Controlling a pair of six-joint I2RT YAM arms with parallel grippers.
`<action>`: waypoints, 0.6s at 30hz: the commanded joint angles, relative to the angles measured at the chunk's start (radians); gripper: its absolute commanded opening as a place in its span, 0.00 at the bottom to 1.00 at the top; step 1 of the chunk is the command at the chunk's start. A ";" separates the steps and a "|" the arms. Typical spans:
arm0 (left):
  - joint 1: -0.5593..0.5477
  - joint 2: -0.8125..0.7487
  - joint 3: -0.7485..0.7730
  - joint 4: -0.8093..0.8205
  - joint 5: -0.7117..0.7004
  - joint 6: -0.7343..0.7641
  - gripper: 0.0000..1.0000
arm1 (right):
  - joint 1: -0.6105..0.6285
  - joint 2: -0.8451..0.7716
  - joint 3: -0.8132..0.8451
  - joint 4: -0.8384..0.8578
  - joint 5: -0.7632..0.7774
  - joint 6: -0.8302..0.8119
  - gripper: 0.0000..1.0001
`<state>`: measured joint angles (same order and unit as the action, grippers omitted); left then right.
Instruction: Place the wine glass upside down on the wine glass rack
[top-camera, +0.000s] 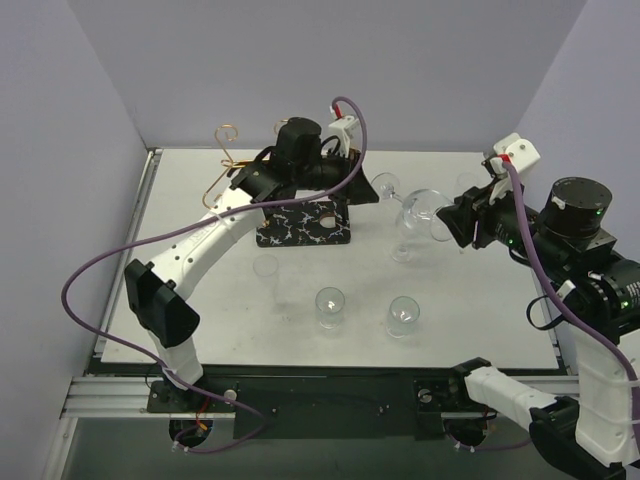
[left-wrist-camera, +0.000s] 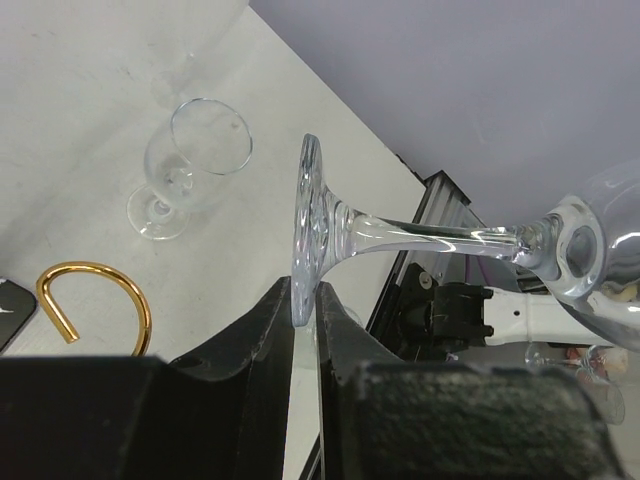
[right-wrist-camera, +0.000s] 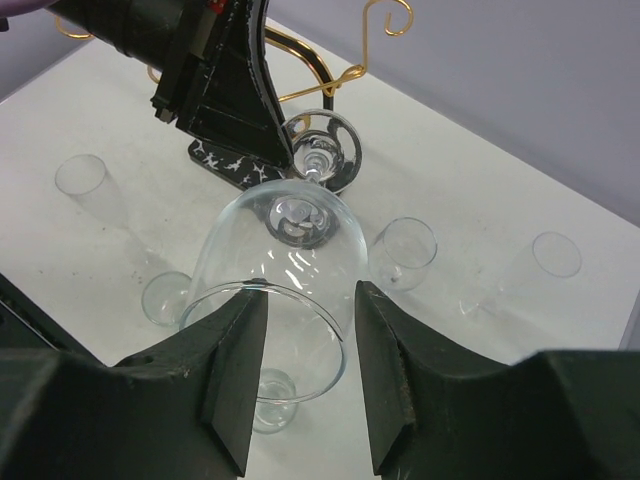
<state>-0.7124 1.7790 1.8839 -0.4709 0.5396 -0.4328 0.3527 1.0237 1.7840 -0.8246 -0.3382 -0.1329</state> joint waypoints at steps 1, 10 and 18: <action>0.030 -0.082 0.029 0.052 0.020 -0.007 0.00 | -0.004 0.024 0.026 0.059 0.014 -0.002 0.36; 0.117 -0.122 -0.014 0.074 0.072 -0.040 0.00 | -0.004 0.056 0.064 0.048 0.039 0.001 0.38; 0.189 -0.170 -0.051 0.072 0.085 -0.037 0.00 | -0.001 0.069 0.100 0.042 0.060 0.000 0.40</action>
<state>-0.5606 1.6939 1.8229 -0.4702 0.5816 -0.4431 0.3527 1.0935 1.8416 -0.8043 -0.2958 -0.1349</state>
